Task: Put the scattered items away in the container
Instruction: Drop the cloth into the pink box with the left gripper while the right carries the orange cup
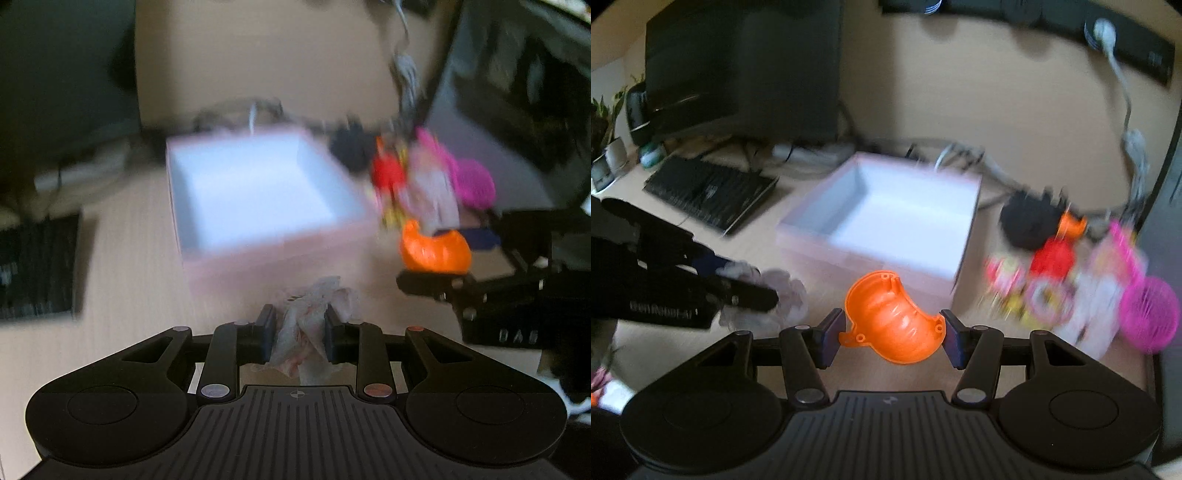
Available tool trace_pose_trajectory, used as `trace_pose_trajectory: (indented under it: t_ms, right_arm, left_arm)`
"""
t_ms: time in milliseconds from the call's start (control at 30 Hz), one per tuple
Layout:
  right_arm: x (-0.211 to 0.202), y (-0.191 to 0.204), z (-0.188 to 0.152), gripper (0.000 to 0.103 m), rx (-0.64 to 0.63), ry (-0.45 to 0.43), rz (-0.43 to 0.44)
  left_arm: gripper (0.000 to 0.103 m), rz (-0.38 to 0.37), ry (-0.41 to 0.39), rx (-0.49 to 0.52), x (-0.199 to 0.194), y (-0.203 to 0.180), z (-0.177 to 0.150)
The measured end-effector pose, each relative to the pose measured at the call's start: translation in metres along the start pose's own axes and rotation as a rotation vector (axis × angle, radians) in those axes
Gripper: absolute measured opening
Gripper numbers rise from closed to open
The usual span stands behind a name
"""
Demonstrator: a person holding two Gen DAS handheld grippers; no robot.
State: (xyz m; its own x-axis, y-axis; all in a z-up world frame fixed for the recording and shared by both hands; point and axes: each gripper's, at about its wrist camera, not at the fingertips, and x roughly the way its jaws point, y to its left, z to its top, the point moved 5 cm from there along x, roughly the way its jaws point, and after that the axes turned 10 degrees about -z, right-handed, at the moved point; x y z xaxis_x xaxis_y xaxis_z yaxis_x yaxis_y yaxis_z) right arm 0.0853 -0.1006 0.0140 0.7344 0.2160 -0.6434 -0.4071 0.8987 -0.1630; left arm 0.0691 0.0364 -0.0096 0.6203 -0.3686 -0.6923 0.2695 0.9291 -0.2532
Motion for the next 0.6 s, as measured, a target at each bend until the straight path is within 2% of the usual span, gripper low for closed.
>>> trace_pose_trajectory:
  t_ms: [133, 267, 333, 367, 400, 500, 600]
  right_arm:
    - [0.028, -0.005, 0.028, 0.055, -0.042, -0.072, -0.023]
    - [0.066, -0.004, 0.049, 0.055, -0.073, -0.103, -0.030]
    - [0.083, -0.002, 0.055, 0.056, -0.087, -0.095, -0.020]
    - [0.090, -0.002, 0.057, 0.057, -0.090, -0.090, -0.013]
    - [0.094, -0.001, 0.057, 0.062, -0.094, -0.091, -0.012]
    - [0.094, -0.005, 0.052, 0.069, -0.095, -0.106, -0.015]
    - [0.087, -0.019, 0.039, 0.069, -0.056, -0.096, -0.023]
  left_arm:
    - [0.029, 0.027, -0.069, -0.029, 0.022, 0.014, 0.042]
    - [0.030, 0.056, -0.117, -0.033, 0.049, 0.029, 0.079]
    - [0.043, 0.067, -0.130, -0.018, 0.063, 0.037, 0.092]
    - [0.056, 0.067, -0.126, -0.017, 0.068, 0.040, 0.097]
    - [0.061, 0.069, -0.124, -0.019, 0.070, 0.042, 0.099]
    - [0.065, 0.079, -0.113, -0.029, 0.073, 0.047, 0.097]
    - [0.068, 0.096, -0.100, -0.035, 0.071, 0.046, 0.086]
